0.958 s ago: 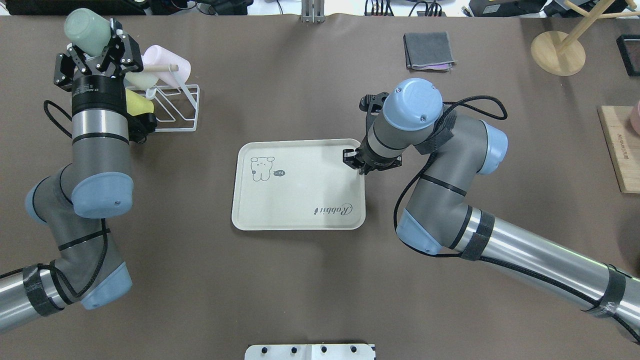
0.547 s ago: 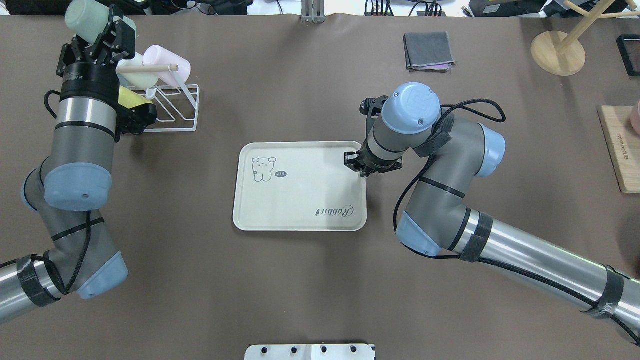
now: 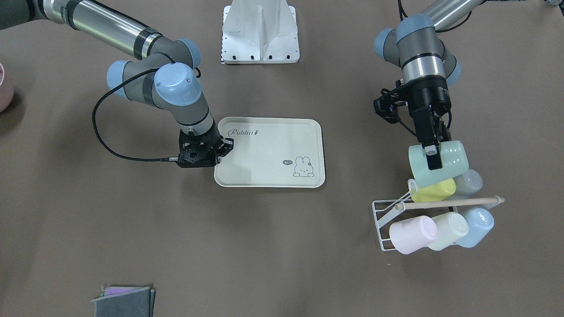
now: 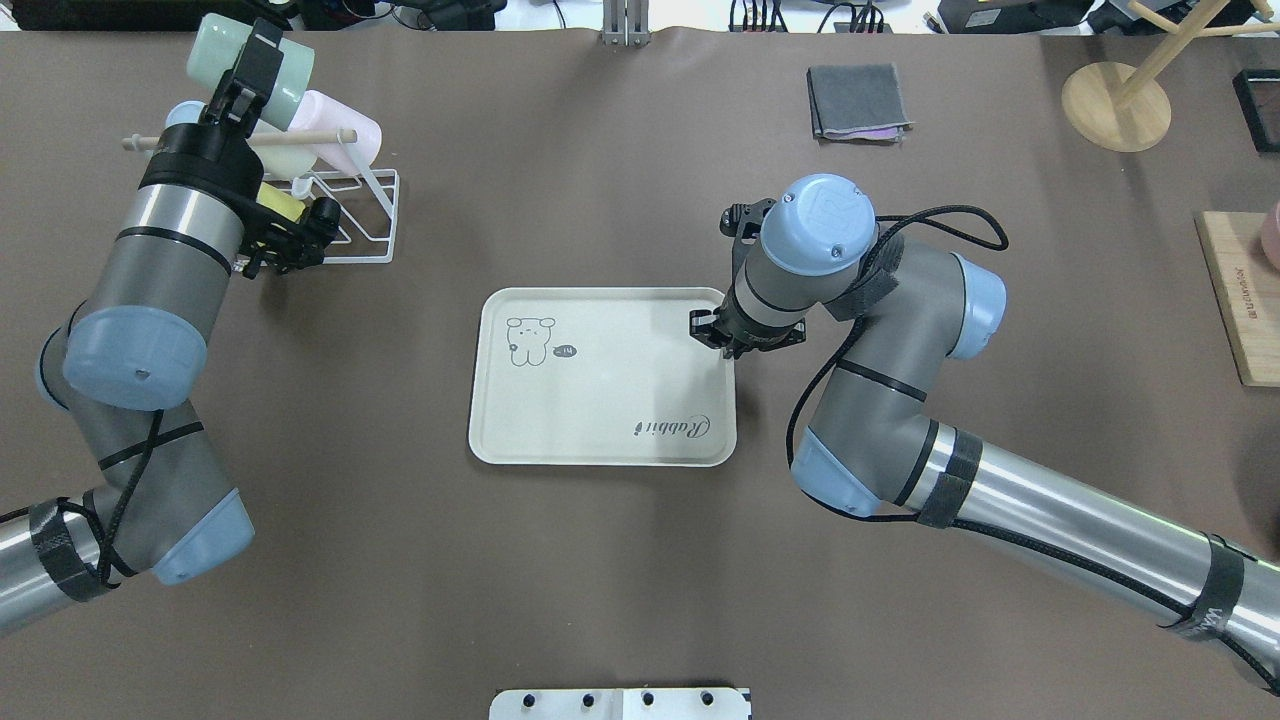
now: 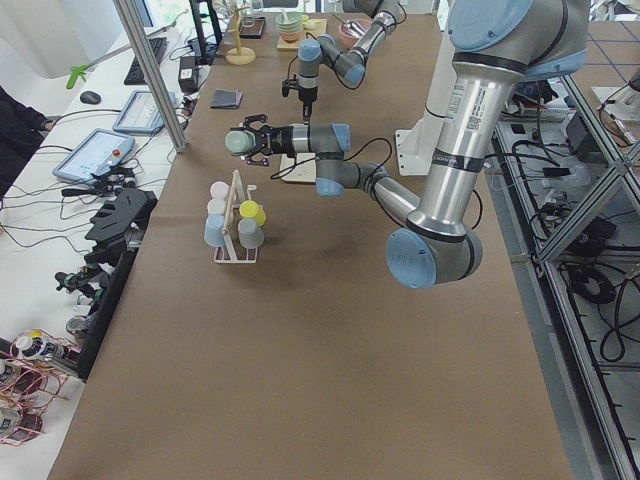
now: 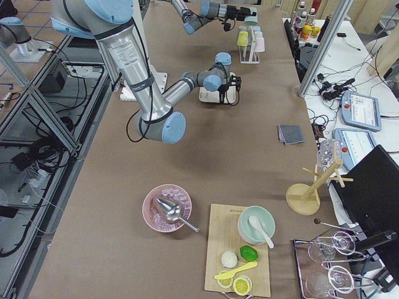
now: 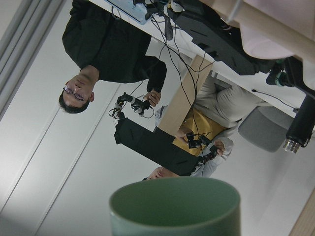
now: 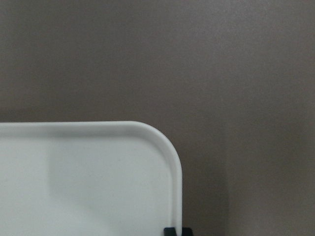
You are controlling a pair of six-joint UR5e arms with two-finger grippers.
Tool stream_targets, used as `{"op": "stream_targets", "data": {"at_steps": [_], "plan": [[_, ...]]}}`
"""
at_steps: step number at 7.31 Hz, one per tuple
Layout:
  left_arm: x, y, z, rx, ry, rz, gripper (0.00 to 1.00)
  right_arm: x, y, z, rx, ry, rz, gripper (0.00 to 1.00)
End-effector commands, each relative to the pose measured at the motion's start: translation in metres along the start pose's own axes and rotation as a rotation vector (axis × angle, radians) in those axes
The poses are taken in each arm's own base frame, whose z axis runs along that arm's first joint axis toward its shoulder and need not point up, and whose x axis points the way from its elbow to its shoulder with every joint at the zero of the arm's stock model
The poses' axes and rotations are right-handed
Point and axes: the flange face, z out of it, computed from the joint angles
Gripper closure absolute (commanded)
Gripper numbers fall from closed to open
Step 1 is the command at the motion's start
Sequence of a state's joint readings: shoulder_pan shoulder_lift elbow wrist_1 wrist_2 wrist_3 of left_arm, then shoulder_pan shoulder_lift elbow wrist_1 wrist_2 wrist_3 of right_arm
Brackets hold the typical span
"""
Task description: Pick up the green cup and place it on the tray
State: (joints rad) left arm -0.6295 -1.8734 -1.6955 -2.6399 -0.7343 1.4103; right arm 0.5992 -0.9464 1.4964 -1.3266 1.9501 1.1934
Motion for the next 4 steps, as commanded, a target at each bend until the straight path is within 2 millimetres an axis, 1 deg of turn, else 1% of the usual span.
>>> {"op": "stream_targets", "data": {"at_steps": [1, 2, 3, 4], "plan": [[-0.015, -0.006, -0.003, 0.137, 0.010, -0.264, 1.00, 0.001, -0.001, 0.010, 0.010, -0.016, -0.011, 1.00], [-0.024, -0.011, -0.008, 0.220, 0.037, -0.469, 1.00, 0.001, -0.001, 0.010, 0.011, -0.018, -0.008, 1.00], [-0.017, -0.020, -0.007, 0.276, 0.113, -0.720, 1.00, 0.001, -0.001, 0.010, 0.010, -0.019, -0.005, 0.89], [-0.016, -0.025, -0.008, 0.310, 0.164, -0.872, 1.00, 0.000, -0.001, 0.009, 0.007, -0.021, -0.006, 0.63]]}}
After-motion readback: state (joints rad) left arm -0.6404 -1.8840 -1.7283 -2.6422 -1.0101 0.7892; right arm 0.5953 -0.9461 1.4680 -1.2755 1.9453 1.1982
